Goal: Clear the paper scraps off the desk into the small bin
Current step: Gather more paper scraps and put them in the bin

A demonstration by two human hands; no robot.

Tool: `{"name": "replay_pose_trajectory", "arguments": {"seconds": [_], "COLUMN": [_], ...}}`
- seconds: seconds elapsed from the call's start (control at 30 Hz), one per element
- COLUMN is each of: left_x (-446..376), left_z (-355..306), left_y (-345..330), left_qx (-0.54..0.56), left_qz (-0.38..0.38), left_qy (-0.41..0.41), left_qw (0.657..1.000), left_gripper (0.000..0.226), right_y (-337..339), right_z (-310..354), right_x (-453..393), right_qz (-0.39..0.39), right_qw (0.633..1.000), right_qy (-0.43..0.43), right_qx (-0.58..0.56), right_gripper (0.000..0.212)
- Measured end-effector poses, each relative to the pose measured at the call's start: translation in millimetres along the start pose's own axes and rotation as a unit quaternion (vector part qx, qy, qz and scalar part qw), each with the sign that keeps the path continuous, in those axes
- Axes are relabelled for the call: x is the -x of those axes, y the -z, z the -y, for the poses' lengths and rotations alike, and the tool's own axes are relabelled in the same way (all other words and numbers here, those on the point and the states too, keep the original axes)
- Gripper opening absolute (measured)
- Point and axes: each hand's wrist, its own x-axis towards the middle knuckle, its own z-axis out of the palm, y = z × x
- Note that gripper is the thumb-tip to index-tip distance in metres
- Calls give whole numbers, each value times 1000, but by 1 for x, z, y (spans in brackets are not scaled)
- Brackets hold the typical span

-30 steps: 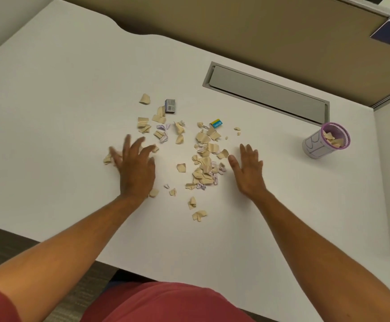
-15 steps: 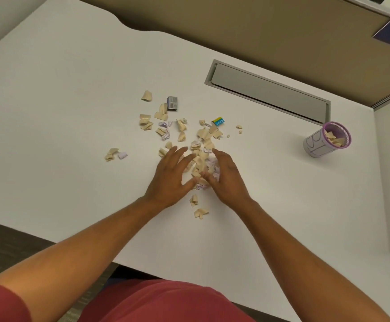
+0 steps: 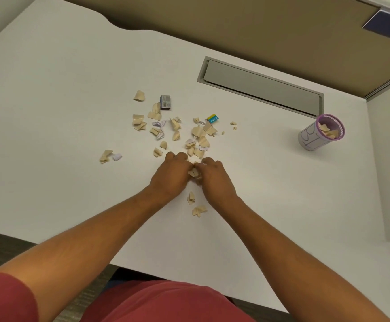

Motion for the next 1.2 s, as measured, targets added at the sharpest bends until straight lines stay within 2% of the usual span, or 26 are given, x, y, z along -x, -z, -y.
{"name": "replay_pose_trajectory", "arguments": {"seconds": [0.07, 0.17, 0.23, 0.33, 0.4, 0.53, 0.6, 0.67, 0.77, 0.87, 0.93, 1.07, 1.2], "left_x": [-1, -4, -8, -19, -28, -50, -64, -81, -108, -135, -149, -171, -191], "left_z": [-3, -6, -8, -13, -21, -49, -71, -99, -145, -189, -212, -245, -262], "left_y": [1, 2, 4, 5, 7, 17, 20, 24, 32, 38, 39, 36, 31], "left_qx": [11, 84, 146, 243, 346, 552, 602, 627, 630, 628, 626, 607, 592], "left_qz": [-7, -36, -48, -59, -56, -11, 5, 20, 34, 33, 38, 46, 38], "left_qy": [0, 30, 60, 104, 143, 188, 176, 154, 120, 91, 79, 73, 70], "left_qw": [1000, 995, 986, 963, 926, 812, 779, 763, 766, 772, 775, 790, 802], "left_gripper": [27, 25, 23, 16, 11, 14, 16, 17, 15, 14, 15, 17, 14], "right_y": [0, 4, 9, 20, 30, 61, 82, 106, 146, 183, 202, 213, 207], "right_z": [2, -3, -10, -30, -49, -84, -104, -127, -174, -222, -249, -295, -309], "right_x": [2, 1, -1, 0, 1, 10, 17, 22, 28, 25, 15, -19, -42], "right_qz": [-16, -22, -37, -61, -59, -70, -90, -121, -198, -266, -275, -173, -89], "right_qw": [1000, 998, 987, 942, 900, 793, 764, 754, 772, 851, 895, 943, 964], "right_qy": [-1, -42, -91, -168, -218, -237, -231, -231, -244, -279, -282, -283, -232], "right_qx": [-3, -42, -125, -286, -372, -557, -595, -603, -553, -356, -208, 3, 99], "right_gripper": [16, 13, 15, 10, 5, 17, 20, 23, 23, 13, 4, 15, 41]}}
